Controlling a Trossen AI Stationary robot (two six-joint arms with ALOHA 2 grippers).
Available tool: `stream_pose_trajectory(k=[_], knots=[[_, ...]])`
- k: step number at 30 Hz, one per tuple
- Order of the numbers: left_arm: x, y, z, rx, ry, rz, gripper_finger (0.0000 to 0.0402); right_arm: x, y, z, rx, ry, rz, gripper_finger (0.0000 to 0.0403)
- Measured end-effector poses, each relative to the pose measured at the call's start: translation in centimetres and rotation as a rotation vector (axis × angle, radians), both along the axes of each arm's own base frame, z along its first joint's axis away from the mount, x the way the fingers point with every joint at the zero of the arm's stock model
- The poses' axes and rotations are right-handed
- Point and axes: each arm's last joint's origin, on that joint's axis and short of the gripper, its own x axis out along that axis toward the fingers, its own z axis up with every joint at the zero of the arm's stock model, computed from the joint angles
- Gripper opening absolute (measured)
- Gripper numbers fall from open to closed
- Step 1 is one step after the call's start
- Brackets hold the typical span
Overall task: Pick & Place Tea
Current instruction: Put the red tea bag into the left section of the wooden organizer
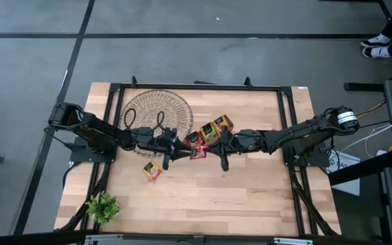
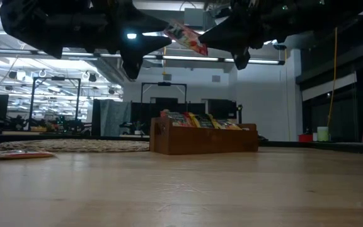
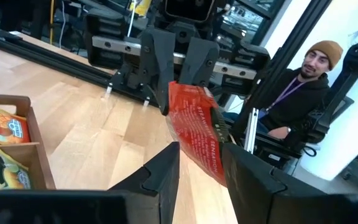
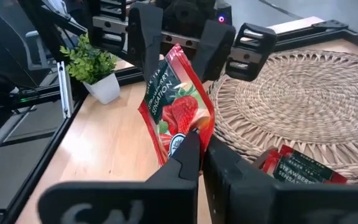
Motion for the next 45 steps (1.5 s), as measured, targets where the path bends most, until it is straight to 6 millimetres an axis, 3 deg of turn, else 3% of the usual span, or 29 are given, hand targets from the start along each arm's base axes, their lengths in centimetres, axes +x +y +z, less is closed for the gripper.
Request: stream_pose_trajectory(k=[18,25,30,36,45], knots=[[-0.02,-0.14,0.02,-0.002,-0.002,-0.050,0.0109,0.06,-0.70,-0.17,0.002,0.018,0.017,0.0009],[0.00,0.04,-0.11,-0.012,0.013,0.013,0.0098,0.18,-0.68,0.36,0.007,-0.039,0.018,0.0009],[0.00,0.05,-0.12,-0.006,0.013,0.019,0.0073,0.20,-0.68,0.43,0.010,-0.046,0.017,0.0009],[0.01,0.19,-0.12,0.028,0.010,0.065,0.0010,0.21,-0.68,0.49,0.014,-0.053,0.015,0.0009],[0.06,0.22,-0.24,0.035,0.028,0.074,0.0002,0.21,-0.69,0.47,0.010,-0.051,0.014,0.0034]])
